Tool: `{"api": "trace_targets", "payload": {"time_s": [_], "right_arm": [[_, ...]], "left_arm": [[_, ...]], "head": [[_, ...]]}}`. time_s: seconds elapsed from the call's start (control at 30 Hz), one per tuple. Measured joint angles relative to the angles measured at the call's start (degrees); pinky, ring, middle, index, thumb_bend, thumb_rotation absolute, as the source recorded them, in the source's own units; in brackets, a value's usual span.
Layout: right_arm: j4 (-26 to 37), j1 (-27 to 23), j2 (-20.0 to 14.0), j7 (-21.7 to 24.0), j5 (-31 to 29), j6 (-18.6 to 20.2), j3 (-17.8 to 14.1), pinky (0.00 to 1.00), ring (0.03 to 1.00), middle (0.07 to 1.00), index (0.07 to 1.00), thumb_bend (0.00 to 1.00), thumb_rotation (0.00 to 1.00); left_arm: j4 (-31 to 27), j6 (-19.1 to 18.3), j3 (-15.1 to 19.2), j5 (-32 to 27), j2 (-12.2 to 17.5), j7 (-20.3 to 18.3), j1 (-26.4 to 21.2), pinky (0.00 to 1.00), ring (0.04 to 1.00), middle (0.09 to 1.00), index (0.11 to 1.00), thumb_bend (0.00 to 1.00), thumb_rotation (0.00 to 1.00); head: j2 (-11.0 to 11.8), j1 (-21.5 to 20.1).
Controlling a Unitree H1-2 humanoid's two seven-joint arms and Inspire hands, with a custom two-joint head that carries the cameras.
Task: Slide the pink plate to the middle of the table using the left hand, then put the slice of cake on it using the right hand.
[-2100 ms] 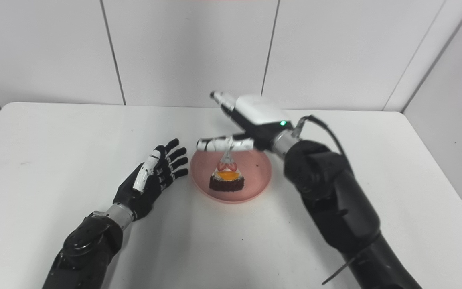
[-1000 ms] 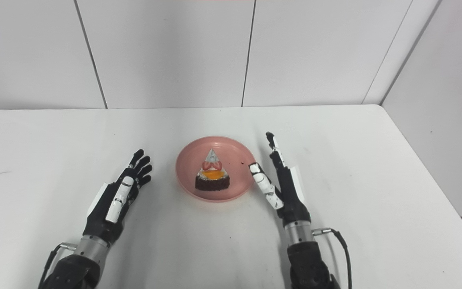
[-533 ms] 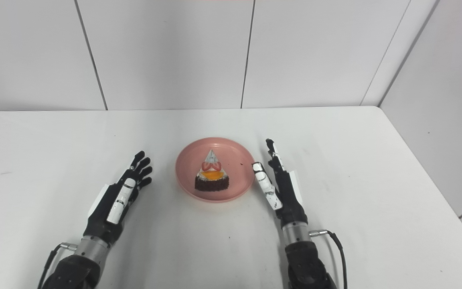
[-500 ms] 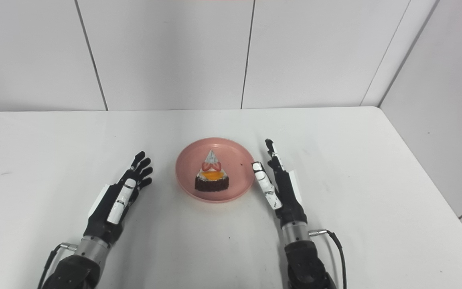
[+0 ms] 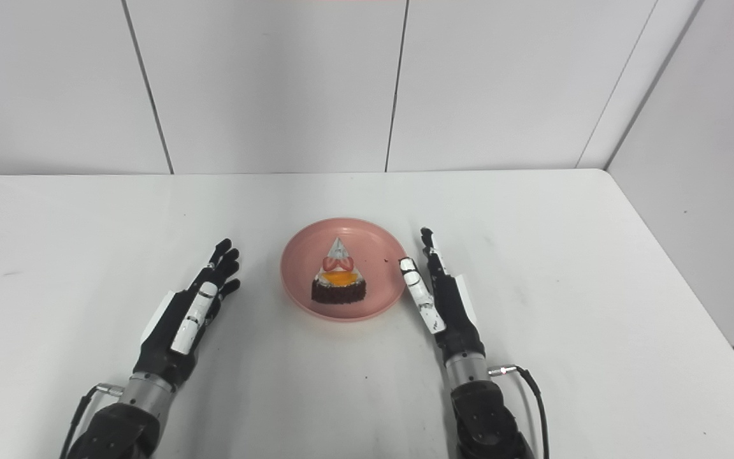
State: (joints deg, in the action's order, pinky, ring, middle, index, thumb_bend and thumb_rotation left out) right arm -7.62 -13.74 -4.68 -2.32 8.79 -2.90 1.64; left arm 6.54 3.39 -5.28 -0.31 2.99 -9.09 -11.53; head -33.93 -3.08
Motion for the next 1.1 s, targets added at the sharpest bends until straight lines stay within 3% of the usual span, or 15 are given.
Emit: {"api": "trace_targets", "payload": {"time_s": [0.23,1.1], "right_arm": [[0.21,0.11,0.05,1.15,-2.69,0.15,-0.26,1.0,1.0,1.0,1.0,0.27,1.0],[2.41,0.42,-0.35,1.7,-2.1,3.34,0.46,1.0,1.0,1.0,1.0,0.23,1.0]], "left_arm": [[-0.21,-0.09,0.01,0.02,0.03,0.0,0.16,0.99,1.0,1.0,1.0,0.42,1.0],[-0.37,0.53,0.08,0.99,-0.01,0.5,0.25,1.0,1.0,1.0,1.0,0.45,1.0]], "head": [[0.0,0.0],[-0.26,1.41]]}}
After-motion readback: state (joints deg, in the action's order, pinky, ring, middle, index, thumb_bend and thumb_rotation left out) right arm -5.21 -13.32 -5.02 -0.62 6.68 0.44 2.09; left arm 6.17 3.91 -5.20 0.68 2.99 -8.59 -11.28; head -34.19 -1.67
